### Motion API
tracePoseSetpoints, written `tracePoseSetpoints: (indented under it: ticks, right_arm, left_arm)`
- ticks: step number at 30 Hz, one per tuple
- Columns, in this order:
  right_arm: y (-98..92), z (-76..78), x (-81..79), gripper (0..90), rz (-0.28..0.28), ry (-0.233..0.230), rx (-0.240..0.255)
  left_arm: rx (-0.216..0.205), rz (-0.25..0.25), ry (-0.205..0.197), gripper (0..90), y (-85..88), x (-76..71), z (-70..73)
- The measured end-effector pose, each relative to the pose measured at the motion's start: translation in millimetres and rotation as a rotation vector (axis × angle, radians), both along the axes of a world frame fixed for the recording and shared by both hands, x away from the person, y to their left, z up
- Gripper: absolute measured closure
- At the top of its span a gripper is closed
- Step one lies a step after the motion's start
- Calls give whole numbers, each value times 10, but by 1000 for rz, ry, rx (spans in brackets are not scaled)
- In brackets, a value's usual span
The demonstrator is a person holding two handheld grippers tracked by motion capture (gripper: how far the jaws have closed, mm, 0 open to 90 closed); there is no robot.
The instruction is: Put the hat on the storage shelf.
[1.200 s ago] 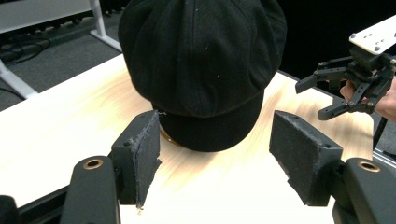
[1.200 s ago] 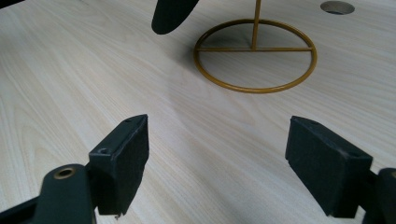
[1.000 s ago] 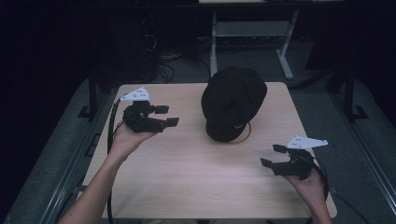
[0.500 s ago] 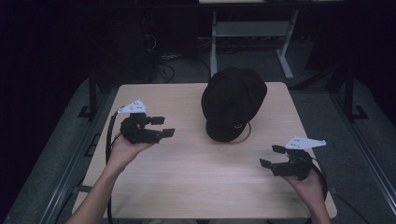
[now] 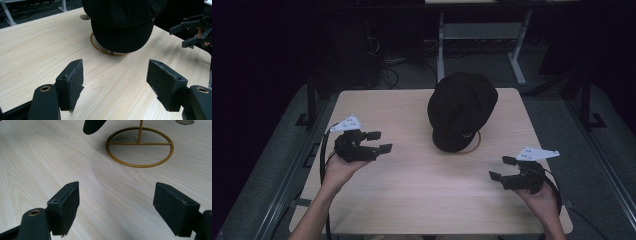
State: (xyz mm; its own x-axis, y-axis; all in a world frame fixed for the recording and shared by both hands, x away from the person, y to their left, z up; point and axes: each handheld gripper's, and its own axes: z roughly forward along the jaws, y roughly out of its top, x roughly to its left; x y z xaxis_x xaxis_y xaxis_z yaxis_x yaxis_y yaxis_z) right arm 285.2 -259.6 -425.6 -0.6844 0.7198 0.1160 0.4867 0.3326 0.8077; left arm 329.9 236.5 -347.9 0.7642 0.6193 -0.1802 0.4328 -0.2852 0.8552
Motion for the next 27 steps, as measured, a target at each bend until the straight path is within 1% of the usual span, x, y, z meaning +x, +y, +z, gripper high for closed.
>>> tracePoseSetpoints:
  ticks: [4, 6, 7, 9, 10, 11, 12, 13, 14, 15, 17, 18, 19, 20, 21, 22, 24, 27]
  right_arm:
    - [-5, 0, -1, 208, -5, 1, 1]
    - [-4, -1, -4, 208, -6, -1, 1]
    - [-8, -3, -6, 208, -6, -6, 0]
    - [-12, -5, -12, 208, -10, -5, 3]
    - [-15, -6, -13, 208, -10, -6, 2]
    - [-17, -8, -15, 208, -11, -5, 4]
    - [-17, -8, -15, 208, -11, -5, 4]
    - [-20, -17, -19, 214, -8, -4, 3]
    - [-20, -21, -20, 214, -7, -4, 3]
    - [-20, -23, -21, 214, -6, -4, 3]
    - [-20, -31, -20, 214, -5, -1, 1]
    - [-18, -35, -19, 214, -5, 3, 3]
    - [-15, -42, -16, 214, -5, 3, 2]
    - [-11, -48, -12, 214, -4, 4, 0]
    - [-6, -55, -10, 214, -4, 6, 1]
    - [-6, -55, -10, 214, -4, 6, 1]
    - [13, -75, -4, 214, 7, 5, 3]
    - [25, -82, -4, 214, 17, 1, 11]
  left_arm:
    - [-13, 17, 4, 291, 73, -92, -112]
    - [-16, 20, 7, 285, 89, -109, -131]
    - [-32, 26, 6, 285, 120, -147, -171]
    - [-32, 30, 8, 283, 136, -164, -188]
    - [-32, 40, 7, 282, 164, -201, -233]
    - [-28, 45, 9, 282, 174, -219, -263]
    - [-28, 45, 9, 280, 174, -219, -263]
    - [-17, 66, 4, 275, 195, -260, -328]
    - [-17, 66, 4, 274, 195, -260, -328]
    - [-11, 74, 6, 273, 211, -301, -400]
    - [1, 93, -4, 272, 223, -346, -469]
    - [1, 93, -4, 271, 223, -346, -469]
    - [18, 99, -1, 271, 232, -374, -529]
    - [21, 104, -3, 270, 236, -392, -562]
    - [22, 108, -8, 270, 245, -408, -597]
    - [22, 108, -8, 270, 245, -408, -597]
    - [21, 120, -8, 270, 273, -430, -662]
    - [8, 140, -8, 270, 293, -438, -716]
